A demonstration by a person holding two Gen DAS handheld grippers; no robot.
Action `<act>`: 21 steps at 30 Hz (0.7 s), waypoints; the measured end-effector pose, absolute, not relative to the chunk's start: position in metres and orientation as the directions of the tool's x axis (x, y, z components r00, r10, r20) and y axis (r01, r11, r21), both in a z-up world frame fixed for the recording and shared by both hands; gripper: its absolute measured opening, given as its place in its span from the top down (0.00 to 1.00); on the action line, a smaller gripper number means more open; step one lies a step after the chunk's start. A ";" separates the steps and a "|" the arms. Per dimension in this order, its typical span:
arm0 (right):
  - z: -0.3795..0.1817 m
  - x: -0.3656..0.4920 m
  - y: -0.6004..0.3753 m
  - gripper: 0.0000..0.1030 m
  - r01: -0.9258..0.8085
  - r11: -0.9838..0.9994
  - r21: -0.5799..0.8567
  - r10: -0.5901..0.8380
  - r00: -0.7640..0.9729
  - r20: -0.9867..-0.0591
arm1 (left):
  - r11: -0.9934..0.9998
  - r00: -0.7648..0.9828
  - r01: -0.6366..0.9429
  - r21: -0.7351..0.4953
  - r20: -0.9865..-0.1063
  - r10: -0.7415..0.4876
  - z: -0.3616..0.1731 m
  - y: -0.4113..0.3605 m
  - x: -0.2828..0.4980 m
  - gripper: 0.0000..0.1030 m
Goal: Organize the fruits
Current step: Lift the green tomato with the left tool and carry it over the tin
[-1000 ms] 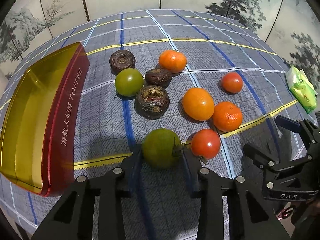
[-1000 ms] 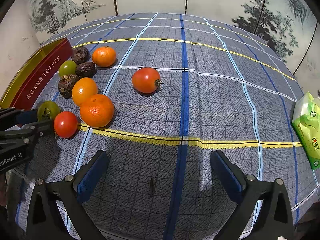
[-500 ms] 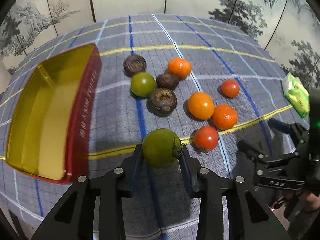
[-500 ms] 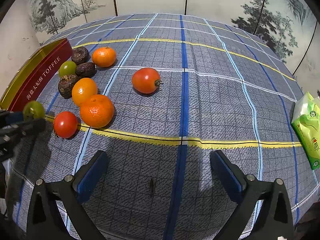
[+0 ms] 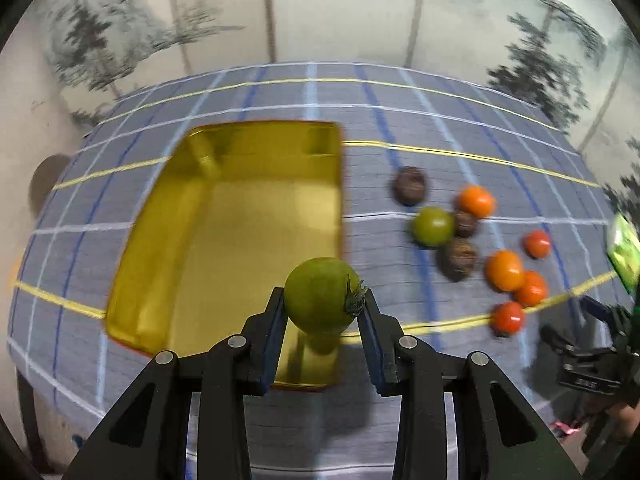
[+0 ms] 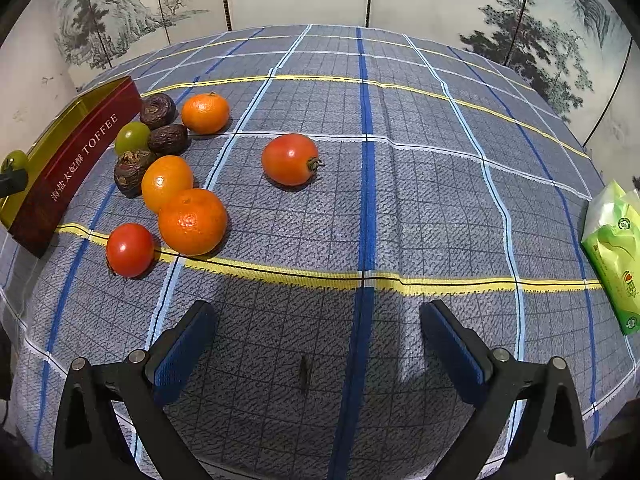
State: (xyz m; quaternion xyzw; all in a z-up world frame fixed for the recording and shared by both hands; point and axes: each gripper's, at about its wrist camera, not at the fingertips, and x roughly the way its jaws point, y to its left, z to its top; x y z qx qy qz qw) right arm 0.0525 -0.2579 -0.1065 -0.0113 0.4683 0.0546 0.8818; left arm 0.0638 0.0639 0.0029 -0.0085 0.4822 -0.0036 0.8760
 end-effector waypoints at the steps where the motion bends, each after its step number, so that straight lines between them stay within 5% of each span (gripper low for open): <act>1: -0.107 0.053 -0.257 0.00 -0.106 0.994 0.033 0.087 0.555 -0.827 | 1.000 0.532 -0.020 -0.012 -0.847 0.000 0.001 0.071 0.064 0.65; 21: -0.108 0.036 -0.211 0.02 -0.202 0.979 0.023 0.131 0.538 -0.833 | 0.990 0.479 -0.138 0.024 -0.874 0.088 -0.033 0.130 0.066 0.65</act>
